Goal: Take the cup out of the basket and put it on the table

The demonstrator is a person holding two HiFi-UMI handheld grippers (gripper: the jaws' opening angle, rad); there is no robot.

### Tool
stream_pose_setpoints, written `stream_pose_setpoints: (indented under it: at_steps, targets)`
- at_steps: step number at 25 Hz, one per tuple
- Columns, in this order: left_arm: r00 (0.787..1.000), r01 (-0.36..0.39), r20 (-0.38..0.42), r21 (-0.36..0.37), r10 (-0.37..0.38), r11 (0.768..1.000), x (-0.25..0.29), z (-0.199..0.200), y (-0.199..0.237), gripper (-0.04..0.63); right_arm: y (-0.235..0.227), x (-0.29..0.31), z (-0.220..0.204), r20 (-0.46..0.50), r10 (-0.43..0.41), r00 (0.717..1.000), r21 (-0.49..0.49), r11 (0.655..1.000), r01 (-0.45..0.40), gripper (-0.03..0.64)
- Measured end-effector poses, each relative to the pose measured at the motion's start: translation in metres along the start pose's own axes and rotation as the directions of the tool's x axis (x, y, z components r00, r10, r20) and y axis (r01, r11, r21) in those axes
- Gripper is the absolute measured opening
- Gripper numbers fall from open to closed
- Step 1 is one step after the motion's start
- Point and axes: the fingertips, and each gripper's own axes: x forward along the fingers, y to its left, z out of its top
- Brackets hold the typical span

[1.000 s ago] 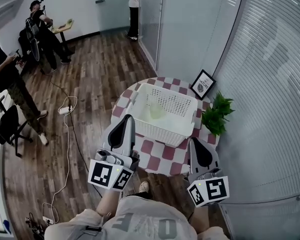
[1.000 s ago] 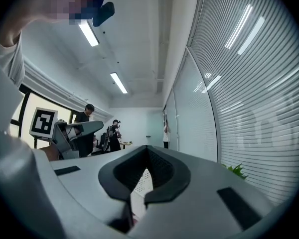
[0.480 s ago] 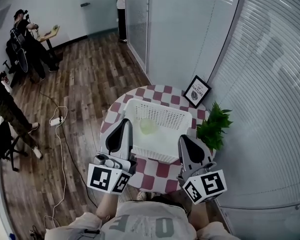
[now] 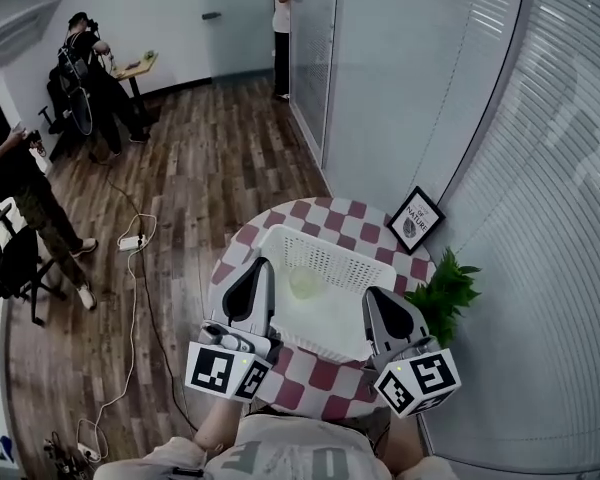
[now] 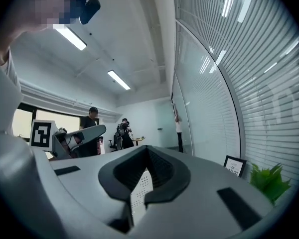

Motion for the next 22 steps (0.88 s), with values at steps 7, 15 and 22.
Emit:
stream_pose_setpoints:
  at_steps: [7, 15, 22]
  targets:
    - [1.0, -0.015, -0.018, 0.008, 0.016, 1.0, 0.014, -0.013, 0.019, 0.006, -0.017, 0.035, -0.001, -0.008, 0.062, 0.998, 0.113, 0.992, -0.061, 0.011]
    - [0.999, 0.0, -0.054, 0.044, 0.003, 0.999, 0.029, -0.031, 0.049, 0.006, -0.039, 0.104, -0.042, -0.187, 0.168, 0.968, 0.371, 0.924, -0.088, 0.365]
    - [0.994, -0.036, -0.099, 0.019, 0.038, 0.999, 0.023, -0.058, 0.081, 0.006, -0.049, 0.164, -0.172, -0.536, 0.297, 0.791, 0.57, 0.817, 0.079, 0.364]
